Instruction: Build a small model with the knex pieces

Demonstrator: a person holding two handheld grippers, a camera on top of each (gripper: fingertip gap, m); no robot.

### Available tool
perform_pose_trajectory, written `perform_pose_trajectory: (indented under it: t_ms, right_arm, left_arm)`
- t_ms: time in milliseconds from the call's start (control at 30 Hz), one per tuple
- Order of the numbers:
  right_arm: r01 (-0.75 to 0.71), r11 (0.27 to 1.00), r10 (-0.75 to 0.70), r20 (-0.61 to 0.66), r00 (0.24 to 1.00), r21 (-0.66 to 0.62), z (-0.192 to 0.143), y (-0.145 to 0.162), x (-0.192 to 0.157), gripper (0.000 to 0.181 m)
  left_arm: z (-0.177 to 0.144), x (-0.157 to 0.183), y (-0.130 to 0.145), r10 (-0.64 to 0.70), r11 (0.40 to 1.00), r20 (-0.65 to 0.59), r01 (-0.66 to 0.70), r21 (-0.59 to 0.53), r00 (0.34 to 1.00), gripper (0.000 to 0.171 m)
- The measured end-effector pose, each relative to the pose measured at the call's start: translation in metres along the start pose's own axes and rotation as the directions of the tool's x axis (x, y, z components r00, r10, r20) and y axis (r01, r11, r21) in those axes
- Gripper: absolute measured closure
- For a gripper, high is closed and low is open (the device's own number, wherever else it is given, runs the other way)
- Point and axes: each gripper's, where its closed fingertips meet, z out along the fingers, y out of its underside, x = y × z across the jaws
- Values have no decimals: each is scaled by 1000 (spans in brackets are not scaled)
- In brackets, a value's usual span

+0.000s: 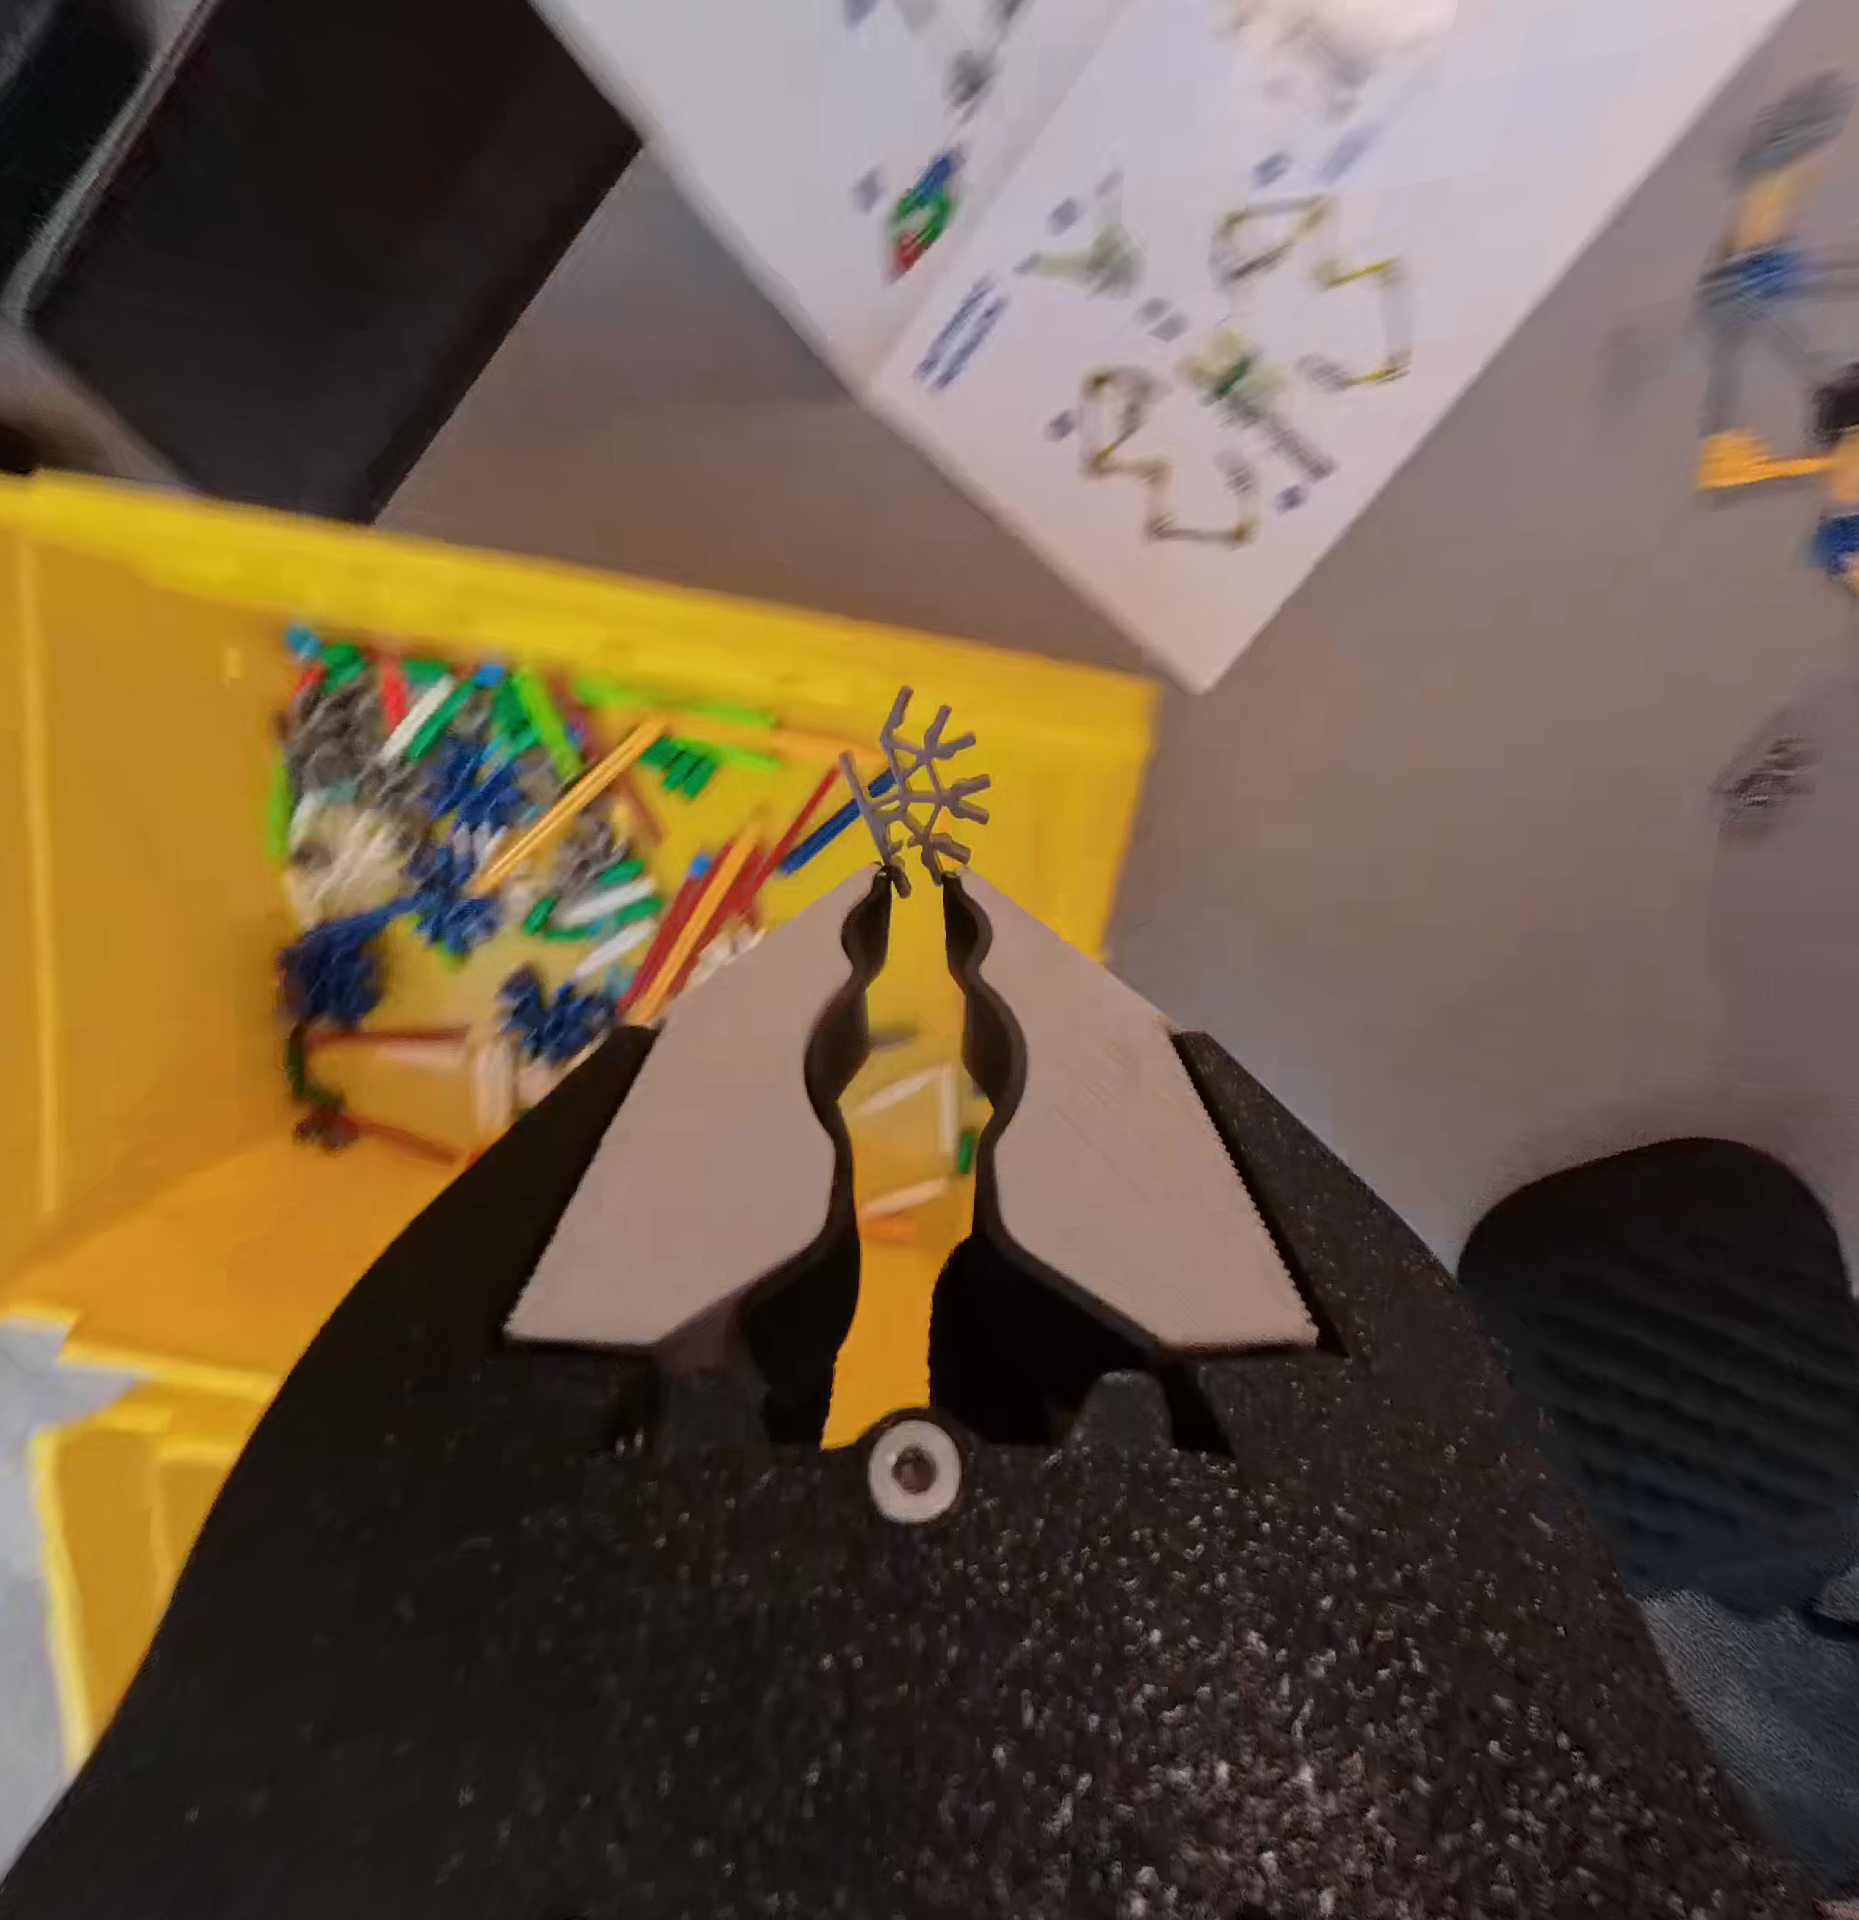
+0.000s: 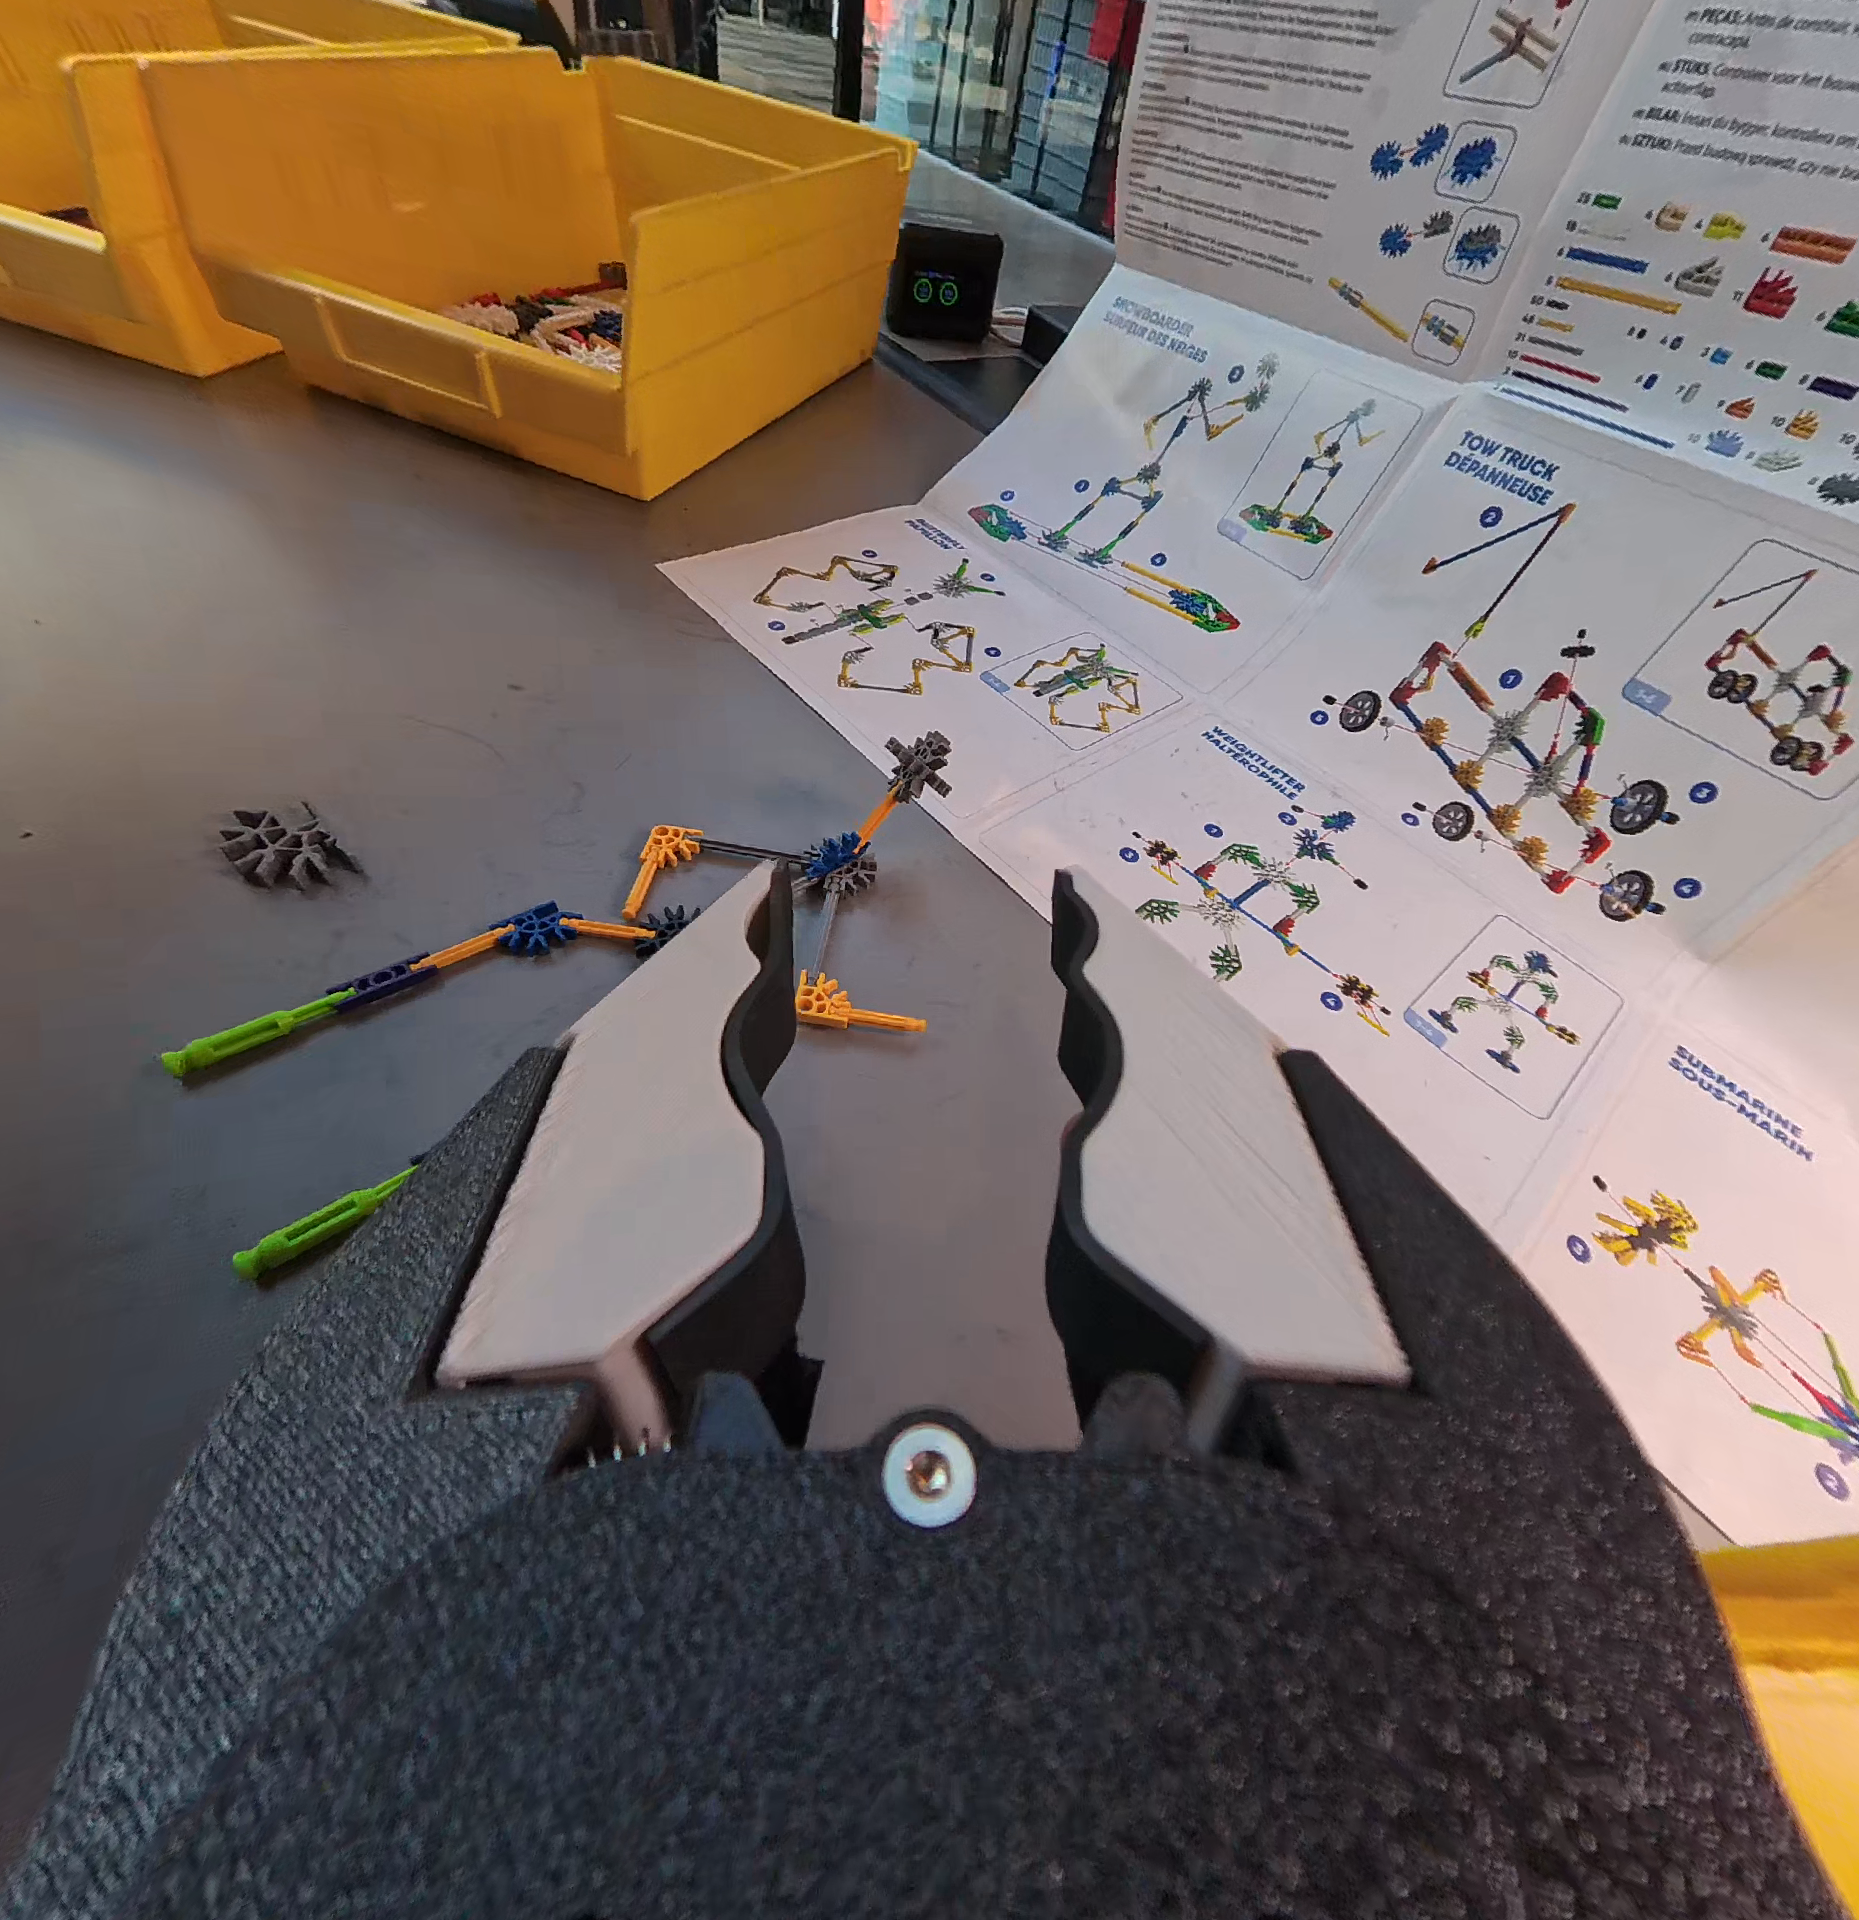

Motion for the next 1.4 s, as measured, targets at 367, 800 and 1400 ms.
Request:
perform_pose_trajectory:
  t_ms: [367, 800, 1400]
  right_arm:
    - [-258, 962, 227, 255, 940, 92, -13, -38, -45, 136]
    - [-464, 885, 431, 323, 843, 31, -3, -30, -47, 166]
    - [-558, 829, 526, 401, 750, -45, -3, -25, -47, 175]
  left_arm:
    - [64, 282, -109, 258, 732, -312, 26, 680, 914, 162]
    - [82, 309, -120, 229, 600, -184, 10, 800, 956, 162]
    - [81, 307, -113, 288, 579, -146, -51, 814, 946, 162]
